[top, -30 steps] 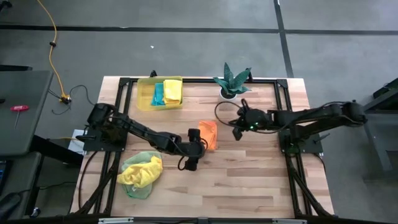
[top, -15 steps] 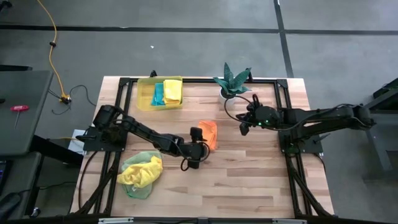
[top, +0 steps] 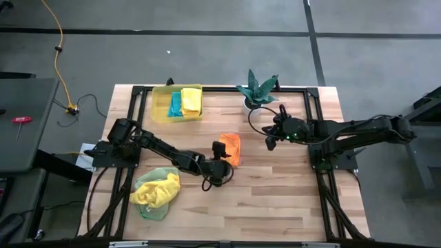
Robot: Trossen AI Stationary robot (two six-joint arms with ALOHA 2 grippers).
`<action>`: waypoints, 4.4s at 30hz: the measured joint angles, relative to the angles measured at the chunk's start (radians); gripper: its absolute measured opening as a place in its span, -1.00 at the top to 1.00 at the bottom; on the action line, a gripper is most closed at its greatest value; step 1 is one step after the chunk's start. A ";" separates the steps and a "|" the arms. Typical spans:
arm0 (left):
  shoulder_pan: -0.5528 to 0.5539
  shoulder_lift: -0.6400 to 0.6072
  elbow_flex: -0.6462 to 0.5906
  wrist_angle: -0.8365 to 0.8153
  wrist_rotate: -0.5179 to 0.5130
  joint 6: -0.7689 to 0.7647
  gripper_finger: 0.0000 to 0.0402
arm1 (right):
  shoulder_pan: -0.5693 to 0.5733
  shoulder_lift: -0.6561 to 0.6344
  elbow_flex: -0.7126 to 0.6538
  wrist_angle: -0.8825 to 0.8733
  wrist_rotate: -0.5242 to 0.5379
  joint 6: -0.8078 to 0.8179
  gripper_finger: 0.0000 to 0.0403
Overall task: Fold microfiber towels
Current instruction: Fold the orange microfiber cloth, then put the folded orange microfiber cloth into the bin
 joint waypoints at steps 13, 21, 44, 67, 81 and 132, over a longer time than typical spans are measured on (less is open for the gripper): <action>0.022 -0.019 0.027 0.003 -0.022 0.024 0.89 | 0.000 0.000 0.000 -0.003 0.000 -0.002 1.00; 0.071 -0.022 0.092 0.070 0.036 -0.098 0.98 | 0.000 0.001 0.000 -0.003 0.000 0.000 1.00; 0.099 0.182 0.090 0.317 0.188 -0.284 0.96 | 0.000 0.106 0.000 0.063 -0.152 0.061 1.00; 0.142 0.165 0.090 0.437 0.237 -0.307 0.02 | 0.000 0.106 0.000 0.064 -0.155 0.056 1.00; 0.260 -0.240 -0.006 -0.114 0.373 -0.555 -0.10 | 0.000 0.106 0.000 0.065 -0.154 0.042 1.00; 0.276 0.053 -0.100 0.232 0.444 -1.847 -0.31 | 0.001 0.106 0.000 0.065 -0.109 0.068 1.00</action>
